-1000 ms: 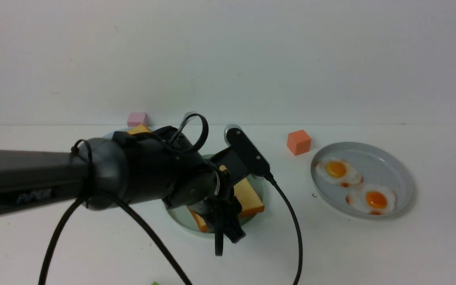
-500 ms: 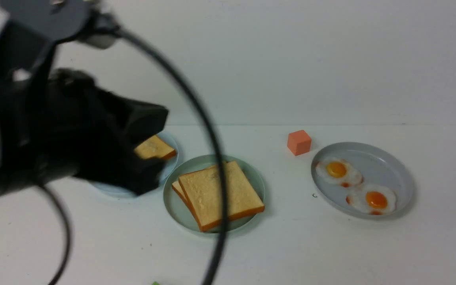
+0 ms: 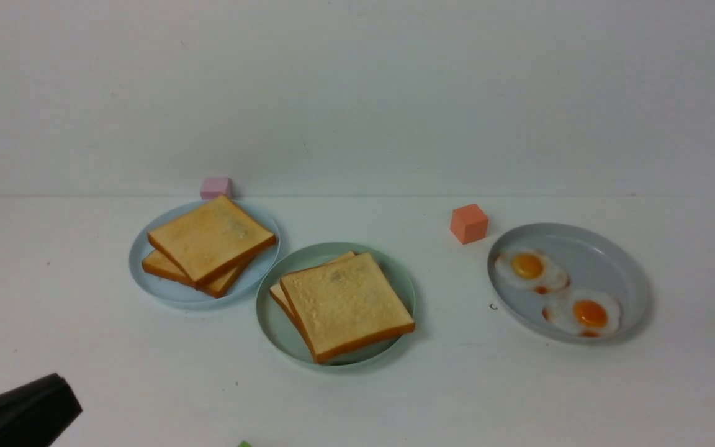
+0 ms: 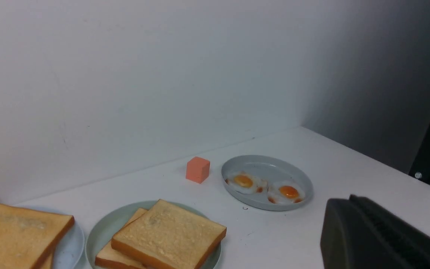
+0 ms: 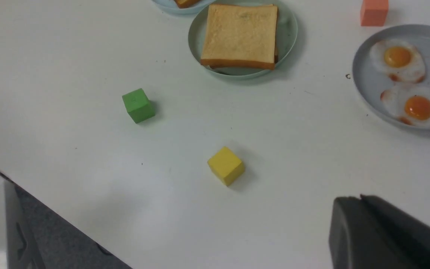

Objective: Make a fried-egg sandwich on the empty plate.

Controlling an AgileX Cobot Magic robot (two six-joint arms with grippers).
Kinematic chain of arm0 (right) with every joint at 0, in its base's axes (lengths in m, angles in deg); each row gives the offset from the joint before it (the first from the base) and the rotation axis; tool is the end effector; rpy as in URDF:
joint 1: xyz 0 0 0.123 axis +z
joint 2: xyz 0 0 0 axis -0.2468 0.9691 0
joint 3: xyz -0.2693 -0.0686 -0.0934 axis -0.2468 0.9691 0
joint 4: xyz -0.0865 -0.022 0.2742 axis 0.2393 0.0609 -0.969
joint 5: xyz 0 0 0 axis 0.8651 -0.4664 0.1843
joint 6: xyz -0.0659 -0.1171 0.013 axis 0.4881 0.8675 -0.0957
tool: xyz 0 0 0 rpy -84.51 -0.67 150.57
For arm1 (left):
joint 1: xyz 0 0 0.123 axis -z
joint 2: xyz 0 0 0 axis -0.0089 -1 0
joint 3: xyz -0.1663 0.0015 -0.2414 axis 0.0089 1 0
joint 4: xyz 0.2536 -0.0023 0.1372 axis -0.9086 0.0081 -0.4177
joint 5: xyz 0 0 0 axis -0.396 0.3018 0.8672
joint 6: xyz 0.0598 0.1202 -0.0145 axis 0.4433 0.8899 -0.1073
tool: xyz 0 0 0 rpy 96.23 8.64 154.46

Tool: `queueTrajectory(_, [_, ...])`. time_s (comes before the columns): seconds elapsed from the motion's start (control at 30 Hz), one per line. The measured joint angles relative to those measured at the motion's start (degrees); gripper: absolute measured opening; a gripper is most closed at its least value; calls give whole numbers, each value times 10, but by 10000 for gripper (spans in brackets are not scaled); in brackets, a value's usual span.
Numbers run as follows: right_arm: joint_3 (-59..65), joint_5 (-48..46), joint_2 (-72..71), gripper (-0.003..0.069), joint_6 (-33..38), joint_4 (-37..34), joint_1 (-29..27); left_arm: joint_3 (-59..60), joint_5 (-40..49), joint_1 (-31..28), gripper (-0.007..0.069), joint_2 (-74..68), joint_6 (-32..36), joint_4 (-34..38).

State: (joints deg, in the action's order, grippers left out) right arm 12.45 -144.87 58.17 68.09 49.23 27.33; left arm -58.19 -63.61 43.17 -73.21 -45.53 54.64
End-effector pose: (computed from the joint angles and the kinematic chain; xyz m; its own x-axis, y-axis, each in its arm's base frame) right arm 0.0849 0.0726 0.4049 -0.5530 -0.2535 -0.7937 -0.5654 0.8139 0.1340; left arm 0.1013 -0.0908 0.2889 -0.0304 -0.1400 -0.9897 0.6688 0.7330 -0.1242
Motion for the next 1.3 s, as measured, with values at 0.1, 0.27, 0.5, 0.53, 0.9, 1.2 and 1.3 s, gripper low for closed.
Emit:
queueTrajectory(0.1, [0,0,0,51,0,0,0,12,-1,0,-13,17,0,-2])
queueTrajectory(0.27, [0,0,0,52,0,0,0,14,-1,0,-13,17,-1,-2])
queueTrajectory(0.5, [0,-1,0,62,0,0,0,14,-1,0,-13,17,-1,-2])
queueTrajectory(0.53, [0,-1,0,64,0,0,-1,14,-1,0,-13,17,-1,-2])
queueTrajectory(0.9, [23,29,-59,61,13,1,-154,14,-1,0,-13,17,-1,-3])
queueTrajectory(1.2, [421,375,-257,-11,131,-52,-399,14,-1,0,-13,17,-1,-3])
queueTrajectory(1.3, [528,441,-302,-11,136,-66,-426,14,-1,0,-13,17,-1,-3])
